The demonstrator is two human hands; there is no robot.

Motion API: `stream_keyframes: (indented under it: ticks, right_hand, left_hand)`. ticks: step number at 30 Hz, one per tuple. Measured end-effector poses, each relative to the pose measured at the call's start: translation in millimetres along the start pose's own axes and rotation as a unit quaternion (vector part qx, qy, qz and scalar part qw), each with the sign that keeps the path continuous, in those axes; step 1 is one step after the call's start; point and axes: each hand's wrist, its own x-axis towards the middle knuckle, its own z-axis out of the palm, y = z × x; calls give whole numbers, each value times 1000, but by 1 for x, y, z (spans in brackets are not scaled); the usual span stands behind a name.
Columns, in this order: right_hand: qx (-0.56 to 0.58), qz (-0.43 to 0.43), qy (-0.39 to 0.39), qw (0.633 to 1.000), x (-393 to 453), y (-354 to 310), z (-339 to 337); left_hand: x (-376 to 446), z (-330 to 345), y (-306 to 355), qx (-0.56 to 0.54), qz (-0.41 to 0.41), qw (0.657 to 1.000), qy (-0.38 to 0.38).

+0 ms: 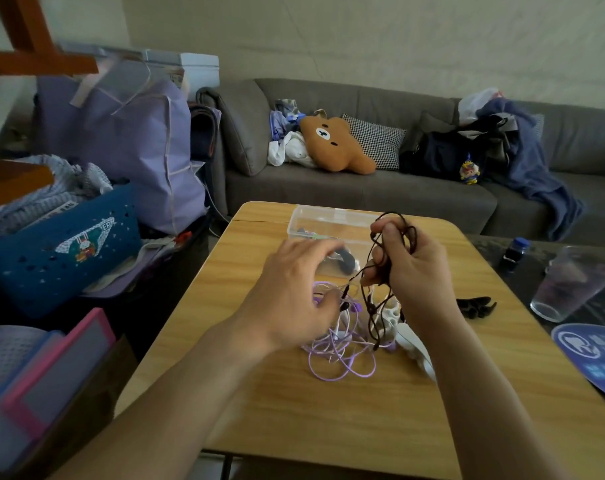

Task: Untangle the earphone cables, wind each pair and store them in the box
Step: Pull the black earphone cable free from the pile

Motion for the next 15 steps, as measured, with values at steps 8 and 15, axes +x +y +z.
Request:
stream_keyframes:
  ticks: [8, 15]
  right_hand:
    - [20, -5, 3, 1000, -1, -2, 5]
    - [61, 9, 84, 995, 0, -1, 1]
  left_hand:
    - [4, 9, 12, -92, 19, 993, 77]
    - [3, 11, 2, -123, -53, 990, 37]
